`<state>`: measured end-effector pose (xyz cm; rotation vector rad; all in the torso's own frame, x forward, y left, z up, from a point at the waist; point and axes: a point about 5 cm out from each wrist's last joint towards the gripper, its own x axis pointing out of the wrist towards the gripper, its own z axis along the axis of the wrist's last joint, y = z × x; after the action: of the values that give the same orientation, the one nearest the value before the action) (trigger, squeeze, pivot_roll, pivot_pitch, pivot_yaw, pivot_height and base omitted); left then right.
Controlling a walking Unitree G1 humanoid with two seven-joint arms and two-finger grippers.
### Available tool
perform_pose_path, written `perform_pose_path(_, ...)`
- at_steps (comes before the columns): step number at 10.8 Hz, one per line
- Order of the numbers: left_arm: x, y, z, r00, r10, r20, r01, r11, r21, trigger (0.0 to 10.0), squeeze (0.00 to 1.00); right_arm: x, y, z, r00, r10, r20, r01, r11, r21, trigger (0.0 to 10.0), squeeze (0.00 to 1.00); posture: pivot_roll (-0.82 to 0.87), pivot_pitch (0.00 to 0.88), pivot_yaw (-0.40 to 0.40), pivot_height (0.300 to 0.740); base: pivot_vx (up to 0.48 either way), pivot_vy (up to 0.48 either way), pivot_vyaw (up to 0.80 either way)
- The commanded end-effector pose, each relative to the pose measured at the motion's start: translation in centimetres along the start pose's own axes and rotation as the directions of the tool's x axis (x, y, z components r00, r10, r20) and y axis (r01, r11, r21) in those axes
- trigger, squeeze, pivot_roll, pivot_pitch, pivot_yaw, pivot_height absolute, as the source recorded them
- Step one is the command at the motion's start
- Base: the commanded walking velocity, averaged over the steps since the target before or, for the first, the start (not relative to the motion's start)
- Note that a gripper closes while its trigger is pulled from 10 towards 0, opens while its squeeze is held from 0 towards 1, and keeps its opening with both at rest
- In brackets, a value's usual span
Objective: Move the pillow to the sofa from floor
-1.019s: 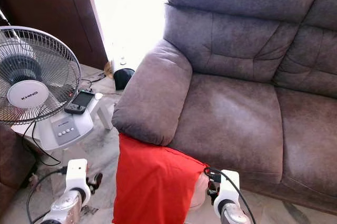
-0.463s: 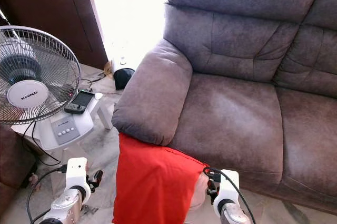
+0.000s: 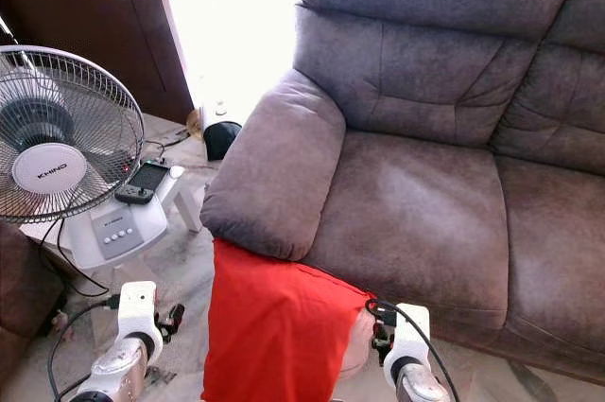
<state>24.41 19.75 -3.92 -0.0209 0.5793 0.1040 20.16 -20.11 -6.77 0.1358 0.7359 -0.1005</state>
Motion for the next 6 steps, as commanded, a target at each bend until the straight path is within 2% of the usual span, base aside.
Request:
perform_pose_path(1,0.2,-0.2,0.9,0.999,-0.008,0.046,0.009,1.0,-0.019,10.0,0.0,-0.1,-0.1,0.1,1.0,0.006,0.028,-0.006,1.0,0.002,10.0,0.0,0.06,0.101,-0.024,0.74,0.0,0.0,0.0)
perform_pose_path(3,0.3,-0.3,2.4,0.988,-0.001,0.153,0.003,1.0,-0.011,10.0,0.0,-0.1,-0.1,0.6,0.996,0.003,0.084,-0.002,1.0,-0.005,10.0,0.0,0.06,0.099,-0.026,0.74,0.0,0.0,0.0)
perform_pose_path(5,-0.1,0.1,4.2,0.954,0.001,0.301,-0.003,1.0,0.006,10.0,0.0,-0.3,-0.1,1.1,0.987,-0.008,0.161,0.005,1.0,0.018,10.0,0.0,0.05,0.095,-0.024,0.74,0.0,0.0,0.0)
perform_pose_path(6,-0.3,0.1,4.9,0.935,-0.008,0.355,0.009,1.0,0.0,10.0,0.0,0.0,-0.1,4.6,0.945,-0.018,0.325,0.017,1.0,0.006,10.0,0.0,0.05,0.086,-0.022,0.74,0.0,0.0,0.0)
